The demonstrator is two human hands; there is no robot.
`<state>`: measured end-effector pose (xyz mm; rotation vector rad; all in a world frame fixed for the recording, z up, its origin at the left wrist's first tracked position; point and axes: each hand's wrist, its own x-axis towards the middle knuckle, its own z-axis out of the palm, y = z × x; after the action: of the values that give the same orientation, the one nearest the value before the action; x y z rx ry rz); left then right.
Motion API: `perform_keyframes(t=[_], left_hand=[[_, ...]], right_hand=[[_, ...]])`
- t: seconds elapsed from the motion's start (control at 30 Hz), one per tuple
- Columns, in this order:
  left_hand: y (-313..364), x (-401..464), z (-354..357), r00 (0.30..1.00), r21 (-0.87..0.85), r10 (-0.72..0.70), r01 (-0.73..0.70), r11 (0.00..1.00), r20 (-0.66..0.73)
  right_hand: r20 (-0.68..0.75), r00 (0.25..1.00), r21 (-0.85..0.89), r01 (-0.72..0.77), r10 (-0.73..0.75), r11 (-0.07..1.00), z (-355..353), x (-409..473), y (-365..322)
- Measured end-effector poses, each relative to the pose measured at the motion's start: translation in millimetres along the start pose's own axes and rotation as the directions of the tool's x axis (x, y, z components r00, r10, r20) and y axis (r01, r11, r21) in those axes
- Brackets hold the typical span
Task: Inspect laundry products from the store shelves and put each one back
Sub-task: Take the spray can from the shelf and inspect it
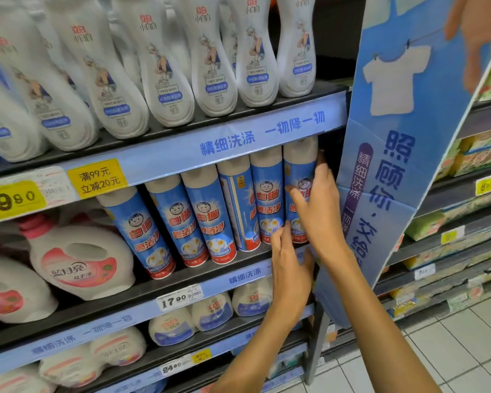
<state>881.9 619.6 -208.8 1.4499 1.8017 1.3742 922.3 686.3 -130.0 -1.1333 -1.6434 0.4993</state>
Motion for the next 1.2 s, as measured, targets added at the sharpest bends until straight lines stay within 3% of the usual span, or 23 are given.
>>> perform_keyframes(t=[0.13, 0.3, 0.4, 0.53, 0.63, 0.77, 1.2], left_hand=[[-2, 3, -3, 0.998, -0.040, -0.027, 0.024, 0.999, -0.064], [-5, 0, -8, 0.999, -0.110, -0.032, 0.027, 0.994, -0.044], [-5, -1, -17, 0.989, -0.166, -0.059, 0.037, 0.985, -0.132], [-4, 2, -34, 0.954, -0.202, -0.017, -0.046, 0.978, -0.300], [-4, 8, -46, 0.941, -0.172, 0.003, -0.065, 0.983, -0.338], [-7, 5, -56, 0.947, -0.222, -0.046, -0.027, 0.975, -0.317], [-9, -3, -65, 0.961, -0.218, -0.050, -0.011, 0.976, -0.271]], right_hand=[[0.040, 0.998, -0.040, -0.041, 0.042, 0.998, 3, -1, 5], [0.032, 0.996, 0.000, -0.084, 0.084, 0.997, 7, -3, 7], [0.038, 0.994, 0.026, -0.101, 0.100, 0.995, 7, -15, 2], [-0.104, 0.988, -0.003, 0.117, -0.116, 0.993, 13, -39, -24], [-0.086, 0.959, -0.248, 0.243, -0.271, 0.938, 21, -30, -38], [-0.016, 0.971, -0.480, 0.201, -0.238, 0.854, 27, -9, -46], [-0.108, 0.977, -0.429, 0.121, -0.184, 0.895, 26, 3, -63]])
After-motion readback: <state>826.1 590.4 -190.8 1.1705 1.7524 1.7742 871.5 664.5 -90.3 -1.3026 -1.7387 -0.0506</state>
